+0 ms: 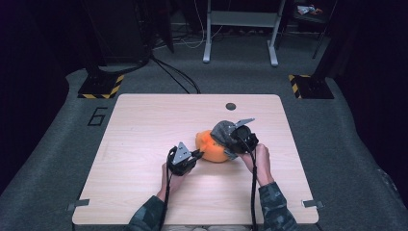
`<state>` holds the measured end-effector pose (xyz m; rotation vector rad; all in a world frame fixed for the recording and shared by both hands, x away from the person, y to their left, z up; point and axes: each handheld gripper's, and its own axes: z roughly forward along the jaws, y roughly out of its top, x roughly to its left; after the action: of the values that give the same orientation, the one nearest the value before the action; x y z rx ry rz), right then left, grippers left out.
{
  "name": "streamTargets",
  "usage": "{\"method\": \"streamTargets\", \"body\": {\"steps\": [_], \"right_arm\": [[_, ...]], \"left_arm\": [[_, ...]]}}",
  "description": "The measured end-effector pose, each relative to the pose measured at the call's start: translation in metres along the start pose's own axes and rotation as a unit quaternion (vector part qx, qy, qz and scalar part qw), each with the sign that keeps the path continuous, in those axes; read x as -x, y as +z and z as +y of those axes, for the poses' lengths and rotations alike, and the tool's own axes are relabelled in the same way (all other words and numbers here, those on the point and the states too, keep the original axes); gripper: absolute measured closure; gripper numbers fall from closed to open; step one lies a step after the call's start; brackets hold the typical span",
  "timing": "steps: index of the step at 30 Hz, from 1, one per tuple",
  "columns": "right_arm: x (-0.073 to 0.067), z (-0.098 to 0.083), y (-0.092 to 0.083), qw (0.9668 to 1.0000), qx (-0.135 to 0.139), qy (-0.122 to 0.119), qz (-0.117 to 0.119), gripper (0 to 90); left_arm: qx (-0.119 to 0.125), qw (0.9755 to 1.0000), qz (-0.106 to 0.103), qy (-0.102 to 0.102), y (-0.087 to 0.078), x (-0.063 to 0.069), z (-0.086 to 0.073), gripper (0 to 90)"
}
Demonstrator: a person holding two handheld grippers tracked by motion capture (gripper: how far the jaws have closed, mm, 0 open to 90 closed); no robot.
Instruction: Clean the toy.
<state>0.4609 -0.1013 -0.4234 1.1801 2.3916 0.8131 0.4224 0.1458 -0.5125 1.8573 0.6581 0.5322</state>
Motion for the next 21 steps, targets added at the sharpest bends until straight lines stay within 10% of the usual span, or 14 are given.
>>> {"method": "streamTargets", "body": {"steps": [21], "right_arm": [[0.031,-0.038,0.044,0.995,-0.085,0.046,-0.026,67.1]], "left_arm": [[0.002,1.0,-0.001,-0.005,-0.001,-0.002,-0.001,83.2]]}}
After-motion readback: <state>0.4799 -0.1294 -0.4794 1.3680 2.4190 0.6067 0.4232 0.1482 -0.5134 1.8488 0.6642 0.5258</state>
